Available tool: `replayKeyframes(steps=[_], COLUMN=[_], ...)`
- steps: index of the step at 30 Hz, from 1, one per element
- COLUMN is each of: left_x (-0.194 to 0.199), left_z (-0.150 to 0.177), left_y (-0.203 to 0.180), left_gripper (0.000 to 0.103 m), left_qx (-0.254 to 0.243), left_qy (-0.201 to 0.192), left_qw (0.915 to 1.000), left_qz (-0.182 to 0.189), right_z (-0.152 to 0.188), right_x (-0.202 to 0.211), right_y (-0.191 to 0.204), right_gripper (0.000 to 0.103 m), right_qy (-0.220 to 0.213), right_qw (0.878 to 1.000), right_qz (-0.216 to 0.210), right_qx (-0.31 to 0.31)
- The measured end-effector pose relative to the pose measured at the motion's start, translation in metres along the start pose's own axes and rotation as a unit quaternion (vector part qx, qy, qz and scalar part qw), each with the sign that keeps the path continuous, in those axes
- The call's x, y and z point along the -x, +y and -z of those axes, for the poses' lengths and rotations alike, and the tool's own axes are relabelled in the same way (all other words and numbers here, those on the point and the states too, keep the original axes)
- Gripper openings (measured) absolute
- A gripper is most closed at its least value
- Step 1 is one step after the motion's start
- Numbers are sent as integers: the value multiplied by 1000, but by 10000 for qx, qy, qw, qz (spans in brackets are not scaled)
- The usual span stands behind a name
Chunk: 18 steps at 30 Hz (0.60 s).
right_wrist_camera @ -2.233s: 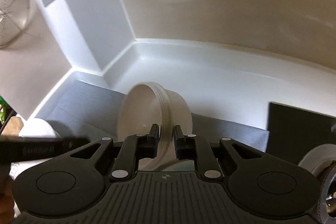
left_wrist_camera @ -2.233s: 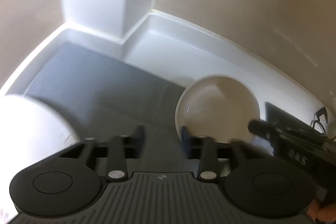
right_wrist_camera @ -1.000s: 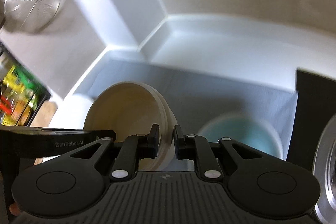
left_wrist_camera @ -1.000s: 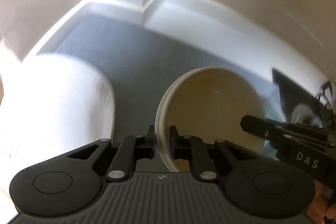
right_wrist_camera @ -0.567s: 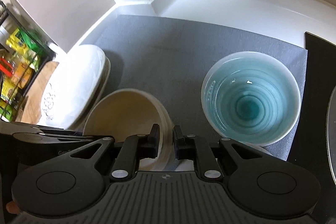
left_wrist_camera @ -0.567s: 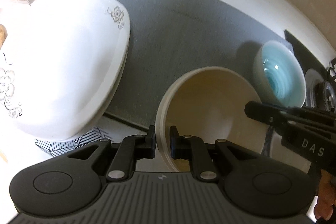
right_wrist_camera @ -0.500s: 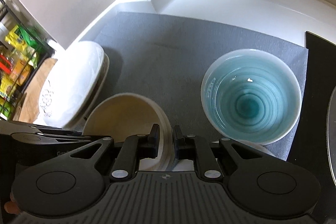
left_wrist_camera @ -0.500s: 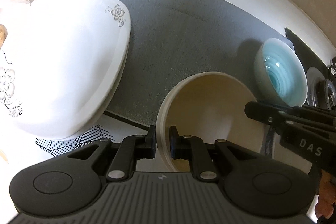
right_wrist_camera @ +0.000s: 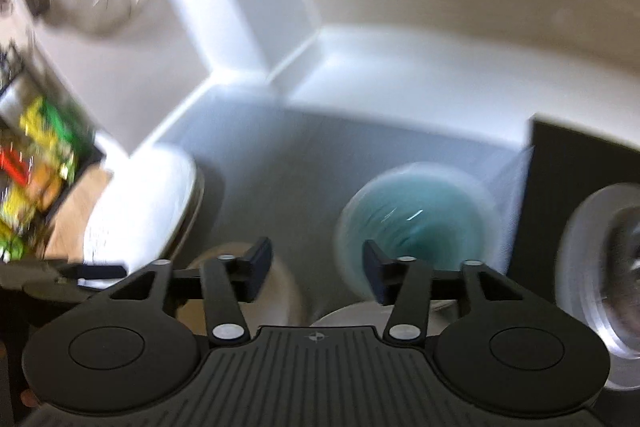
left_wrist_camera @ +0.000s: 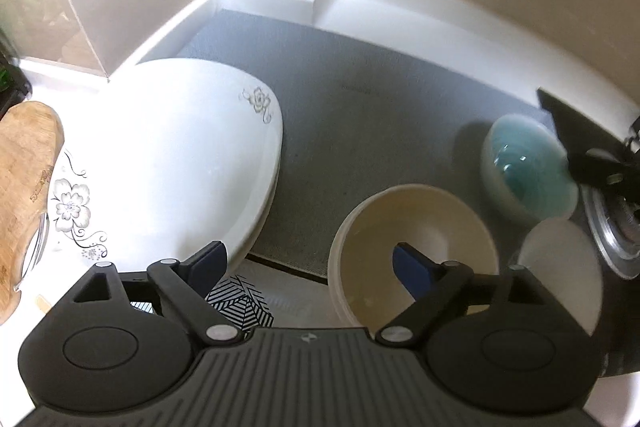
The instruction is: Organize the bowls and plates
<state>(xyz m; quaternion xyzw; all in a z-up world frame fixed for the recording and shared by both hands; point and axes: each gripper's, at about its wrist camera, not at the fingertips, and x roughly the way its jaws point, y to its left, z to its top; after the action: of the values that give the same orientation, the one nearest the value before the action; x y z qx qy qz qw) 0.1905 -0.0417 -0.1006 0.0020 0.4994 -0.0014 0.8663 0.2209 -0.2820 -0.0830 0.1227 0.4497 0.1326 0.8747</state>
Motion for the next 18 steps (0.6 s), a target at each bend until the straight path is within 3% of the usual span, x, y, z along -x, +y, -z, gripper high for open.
replayKeyframes(steps=[4, 8, 12, 18], left_x=[5, 6, 7, 10], left_z=[0, 3, 7, 17], left_y=[-1, -15, -33, -53], left_gripper=[93, 93, 93, 93], left_qx=[194, 83, -120, -479], left_qy=[44, 128, 266, 293], left_qw=[9993, 9987, 9966, 9948], left_qz=[302, 490, 774, 851], right_z=[3, 19, 42, 61], right_x=[36, 49, 53, 47], right_y=[-29, -49, -48, -26], right_gripper=[65, 65, 65, 65], right_qy=[-247, -11, 314, 601], right_qw=[9981, 9957, 9947, 9955], right_qz=[529, 776, 625, 359], right_qx=[-198, -512, -757, -643])
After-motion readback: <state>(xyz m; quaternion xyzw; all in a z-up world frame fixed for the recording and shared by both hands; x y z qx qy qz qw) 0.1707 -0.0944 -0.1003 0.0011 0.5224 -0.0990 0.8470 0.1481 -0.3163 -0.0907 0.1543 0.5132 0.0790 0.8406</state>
